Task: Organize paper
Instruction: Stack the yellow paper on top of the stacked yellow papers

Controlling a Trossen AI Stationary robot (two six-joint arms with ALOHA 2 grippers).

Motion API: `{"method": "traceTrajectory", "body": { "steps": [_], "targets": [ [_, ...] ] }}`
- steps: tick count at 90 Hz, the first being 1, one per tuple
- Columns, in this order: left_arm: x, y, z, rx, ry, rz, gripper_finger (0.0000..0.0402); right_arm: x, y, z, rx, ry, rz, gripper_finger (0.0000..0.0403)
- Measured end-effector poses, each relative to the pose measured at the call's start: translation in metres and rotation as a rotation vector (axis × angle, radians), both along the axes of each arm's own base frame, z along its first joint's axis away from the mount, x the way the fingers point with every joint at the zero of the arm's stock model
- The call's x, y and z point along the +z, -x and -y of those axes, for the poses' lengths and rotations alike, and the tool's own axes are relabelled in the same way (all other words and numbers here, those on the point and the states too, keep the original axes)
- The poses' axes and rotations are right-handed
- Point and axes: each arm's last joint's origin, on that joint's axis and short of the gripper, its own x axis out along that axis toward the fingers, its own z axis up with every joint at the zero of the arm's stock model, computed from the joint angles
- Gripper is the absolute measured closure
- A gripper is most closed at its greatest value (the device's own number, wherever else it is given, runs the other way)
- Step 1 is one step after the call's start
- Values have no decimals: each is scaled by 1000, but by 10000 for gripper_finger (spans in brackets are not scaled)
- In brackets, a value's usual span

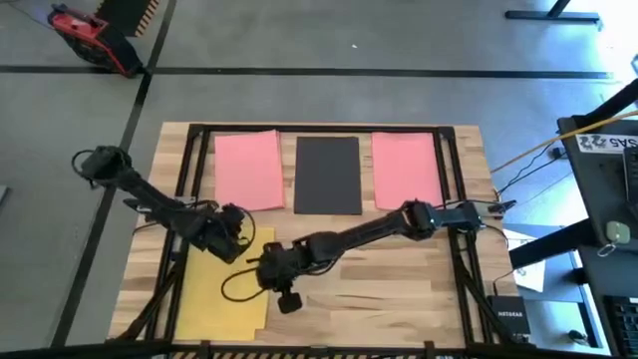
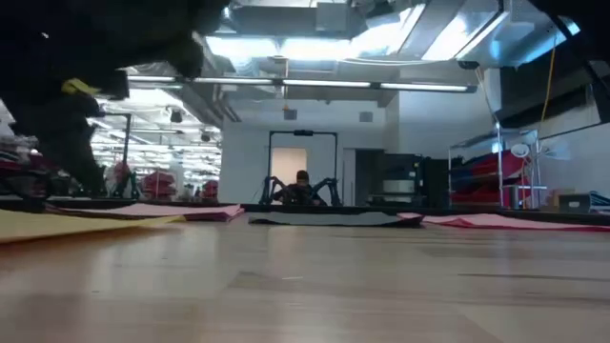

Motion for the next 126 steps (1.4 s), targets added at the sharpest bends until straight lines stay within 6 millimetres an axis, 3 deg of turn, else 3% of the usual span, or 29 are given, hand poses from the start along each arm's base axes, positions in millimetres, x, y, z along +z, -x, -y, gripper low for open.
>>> {"method": "traceTrajectory", "body": {
  "steps": [12, 27, 41, 69, 98, 126],
  "targets": [
    [-9, -7, -8, -38, -4, 46, 402, 24, 10, -2, -76, 104, 15, 403],
    [-13, -16, -18, -161, -71, 52, 402, 38, 29, -6, -214, 192, -31, 403],
    [-15, -26, -28, -315, -106, 60, 402, 39, 37, -13, -281, 186, -65, 403],
    [-24, -29, -60, -385, -36, 61, 402, 40, 40, -22, -346, 149, -55, 403],
    [-42, -15, -54, -349, 76, 46, 402, 39, 40, -21, -342, 147, -60, 403],
    [-43, -10, -41, -279, 124, 58, 402, 39, 40, -21, -334, 151, -63, 403]
  ]
}}
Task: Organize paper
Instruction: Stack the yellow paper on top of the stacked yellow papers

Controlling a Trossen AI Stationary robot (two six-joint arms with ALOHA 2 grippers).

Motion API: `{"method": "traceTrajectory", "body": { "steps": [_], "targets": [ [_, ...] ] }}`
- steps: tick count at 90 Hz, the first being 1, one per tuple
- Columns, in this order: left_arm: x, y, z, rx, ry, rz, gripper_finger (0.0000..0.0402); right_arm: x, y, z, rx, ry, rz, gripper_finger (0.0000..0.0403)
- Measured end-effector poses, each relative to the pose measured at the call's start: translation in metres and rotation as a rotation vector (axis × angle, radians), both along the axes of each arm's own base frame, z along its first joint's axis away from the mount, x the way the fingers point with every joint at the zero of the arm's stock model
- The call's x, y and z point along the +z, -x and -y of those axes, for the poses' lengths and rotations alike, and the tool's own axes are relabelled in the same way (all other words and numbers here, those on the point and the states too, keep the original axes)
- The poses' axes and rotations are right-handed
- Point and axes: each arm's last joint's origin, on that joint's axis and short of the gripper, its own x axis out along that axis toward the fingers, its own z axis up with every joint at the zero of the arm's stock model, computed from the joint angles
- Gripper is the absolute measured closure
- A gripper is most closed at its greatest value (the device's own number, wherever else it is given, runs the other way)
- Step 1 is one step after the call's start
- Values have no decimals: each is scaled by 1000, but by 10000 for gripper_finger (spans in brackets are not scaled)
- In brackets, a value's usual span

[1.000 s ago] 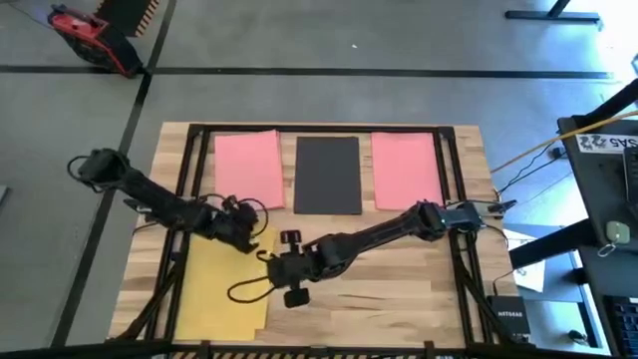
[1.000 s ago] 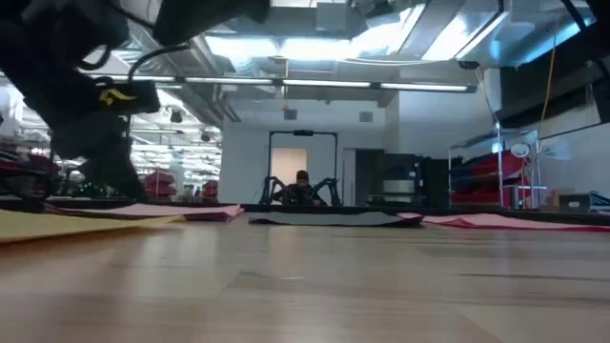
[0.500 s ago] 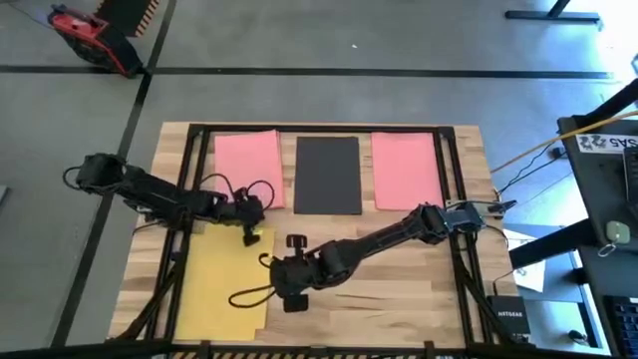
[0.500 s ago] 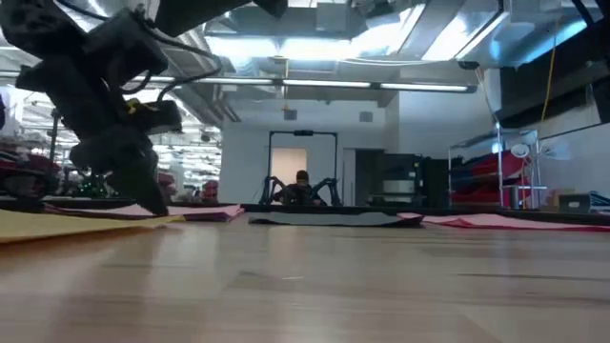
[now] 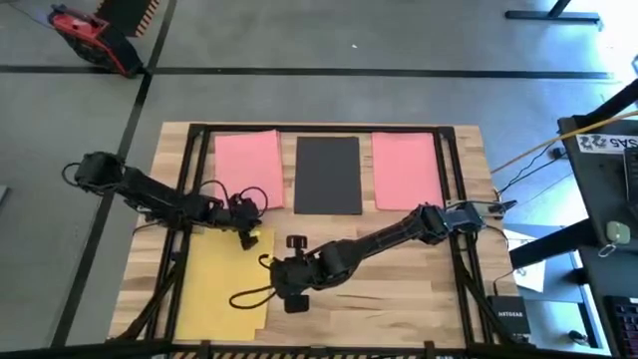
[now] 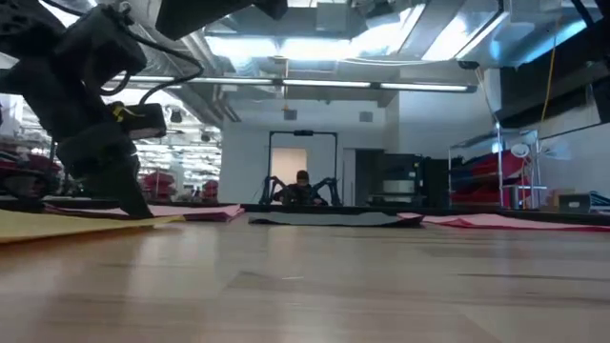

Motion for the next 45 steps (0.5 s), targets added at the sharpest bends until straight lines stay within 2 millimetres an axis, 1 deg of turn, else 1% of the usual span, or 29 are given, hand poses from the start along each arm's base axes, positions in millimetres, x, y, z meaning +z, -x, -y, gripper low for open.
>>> {"method": "traceTrajectory", "body": {
  "steps": [19, 45],
  "targets": [
    [-1, 3, 7, 24, 22, 5, 402, 0, 0, 0, 9, -1, -2, 403],
    [6, 2, 14, 30, 18, -75, 402, 0, 0, 0, 28, 12, -3, 403]
  ]
}}
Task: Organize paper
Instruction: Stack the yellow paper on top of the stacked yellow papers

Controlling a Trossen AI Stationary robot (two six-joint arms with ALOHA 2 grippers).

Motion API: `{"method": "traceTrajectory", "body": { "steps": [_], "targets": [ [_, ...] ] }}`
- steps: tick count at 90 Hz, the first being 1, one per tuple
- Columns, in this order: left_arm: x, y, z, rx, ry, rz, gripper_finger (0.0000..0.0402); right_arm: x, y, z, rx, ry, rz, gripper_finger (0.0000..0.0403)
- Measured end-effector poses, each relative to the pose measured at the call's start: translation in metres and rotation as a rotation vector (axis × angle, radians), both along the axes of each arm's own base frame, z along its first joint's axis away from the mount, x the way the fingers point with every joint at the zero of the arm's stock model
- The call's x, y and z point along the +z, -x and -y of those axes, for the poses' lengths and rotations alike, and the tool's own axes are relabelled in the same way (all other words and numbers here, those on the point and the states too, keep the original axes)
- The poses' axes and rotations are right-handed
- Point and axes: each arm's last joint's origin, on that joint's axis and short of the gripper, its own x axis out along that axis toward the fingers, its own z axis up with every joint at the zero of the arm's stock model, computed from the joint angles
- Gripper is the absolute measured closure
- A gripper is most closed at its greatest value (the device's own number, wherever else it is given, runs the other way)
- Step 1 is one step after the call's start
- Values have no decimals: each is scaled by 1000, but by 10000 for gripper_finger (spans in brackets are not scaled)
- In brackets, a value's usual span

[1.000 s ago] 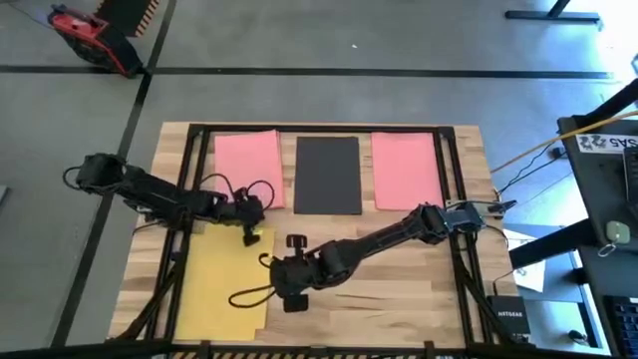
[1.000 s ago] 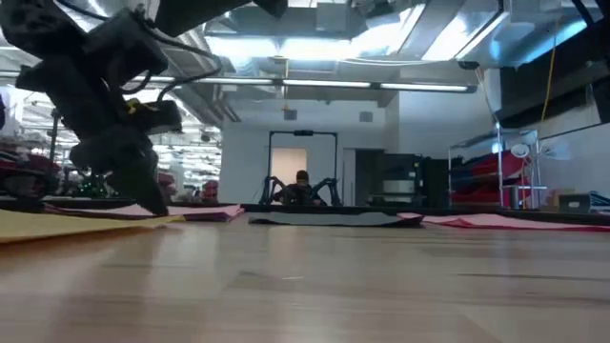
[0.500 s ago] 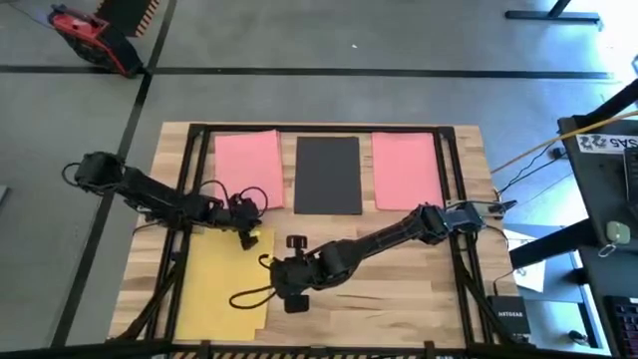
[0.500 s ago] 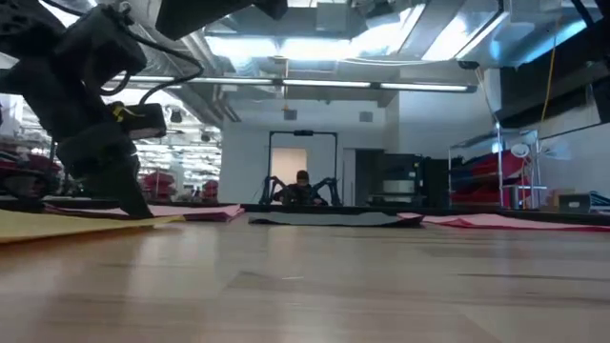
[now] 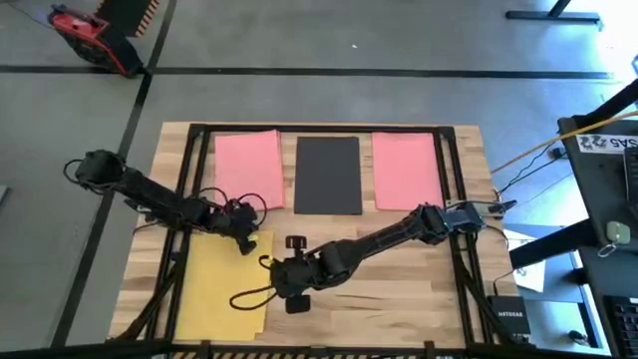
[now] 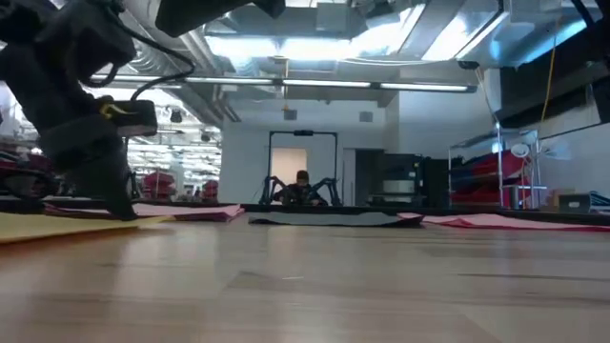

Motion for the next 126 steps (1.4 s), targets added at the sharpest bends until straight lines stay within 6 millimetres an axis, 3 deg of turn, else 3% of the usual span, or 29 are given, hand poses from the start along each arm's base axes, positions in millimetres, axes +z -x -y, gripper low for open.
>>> {"method": "traceTrajectory", "body": {
  "steps": [34, 60, 86, 99, 109, 126],
  "targets": [
    [6, 12, 10, 14, -4, -72, 402, 0, 0, 0, 0, 0, 1, 403],
    [20, 22, 14, 28, 17, -27, 402, 0, 0, 0, 0, 1, 1, 403],
    [79, -17, 42, -213, 12, 314, 402, 0, 0, 0, -5, 8, 3, 403],
    [82, -29, 61, -313, 30, 313, 402, 2, 4, 2, -12, 21, -29, 403],
    [74, -33, 77, -371, 47, 268, 402, 20, 20, 6, -60, 58, -55, 403],
    [57, -32, 97, -392, 85, 224, 402, 85, 55, 10, -61, 57, 56, 403]
  ]
}}
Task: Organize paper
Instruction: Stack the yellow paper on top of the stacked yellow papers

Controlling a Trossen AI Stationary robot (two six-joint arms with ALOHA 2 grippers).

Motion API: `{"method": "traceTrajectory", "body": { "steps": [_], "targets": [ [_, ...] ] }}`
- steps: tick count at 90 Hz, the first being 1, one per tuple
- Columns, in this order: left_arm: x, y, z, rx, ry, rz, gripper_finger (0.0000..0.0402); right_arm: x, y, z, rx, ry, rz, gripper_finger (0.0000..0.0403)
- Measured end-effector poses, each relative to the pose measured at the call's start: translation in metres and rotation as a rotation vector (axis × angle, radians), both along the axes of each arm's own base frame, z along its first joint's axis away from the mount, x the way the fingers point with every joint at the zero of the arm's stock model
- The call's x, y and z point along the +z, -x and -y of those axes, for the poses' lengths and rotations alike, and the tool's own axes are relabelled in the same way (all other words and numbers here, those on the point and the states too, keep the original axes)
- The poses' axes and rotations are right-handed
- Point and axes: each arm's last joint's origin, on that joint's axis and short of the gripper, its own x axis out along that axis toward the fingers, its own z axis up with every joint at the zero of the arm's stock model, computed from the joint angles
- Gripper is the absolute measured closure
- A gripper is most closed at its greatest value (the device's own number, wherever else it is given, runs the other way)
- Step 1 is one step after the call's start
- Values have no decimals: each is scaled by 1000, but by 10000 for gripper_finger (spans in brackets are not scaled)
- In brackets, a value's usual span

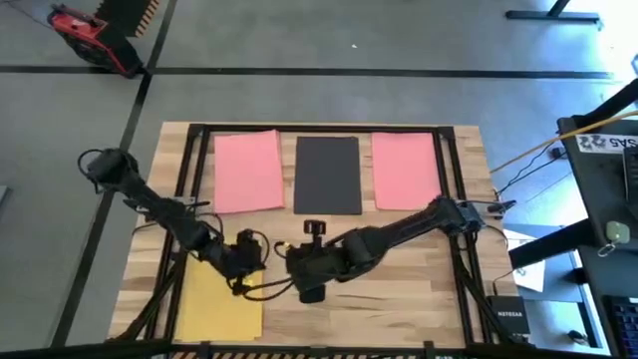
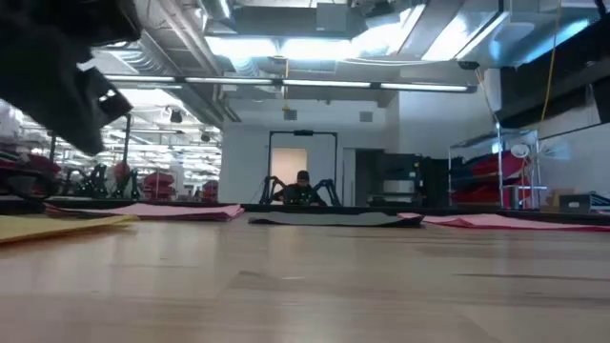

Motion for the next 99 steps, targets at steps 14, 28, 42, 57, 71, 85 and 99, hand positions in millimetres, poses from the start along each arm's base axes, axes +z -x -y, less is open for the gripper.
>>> {"method": "traceTrajectory", "body": {
  "steps": [14, 28, 42, 57, 71, 85, 99],
  "targets": [
    [-6, -11, 15, -24, 100, 74, 402, 27, 13, -5, 78, -22, 104, 403],
    [-13, -23, 26, -59, 171, 126, 402, 10, 6, -25, 134, -118, 196, 403],
    [-26, -28, 33, -84, 139, 75, 402, -26, 0, -37, 86, -219, 196, 403],
    [-44, -32, 40, -112, 90, -35, 402, -43, 1, -32, -84, -197, 190, 403],
    [-51, -32, 51, -133, 51, -106, 402, -41, 7, -33, -147, -166, 201, 403],
    [-47, -28, 59, -127, 51, -135, 402, -34, 13, -36, -145, -168, 213, 403],
    [-44, -25, 65, -135, 58, -162, 402, -34, 15, -35, -154, -147, 204, 403]
  ]
}}
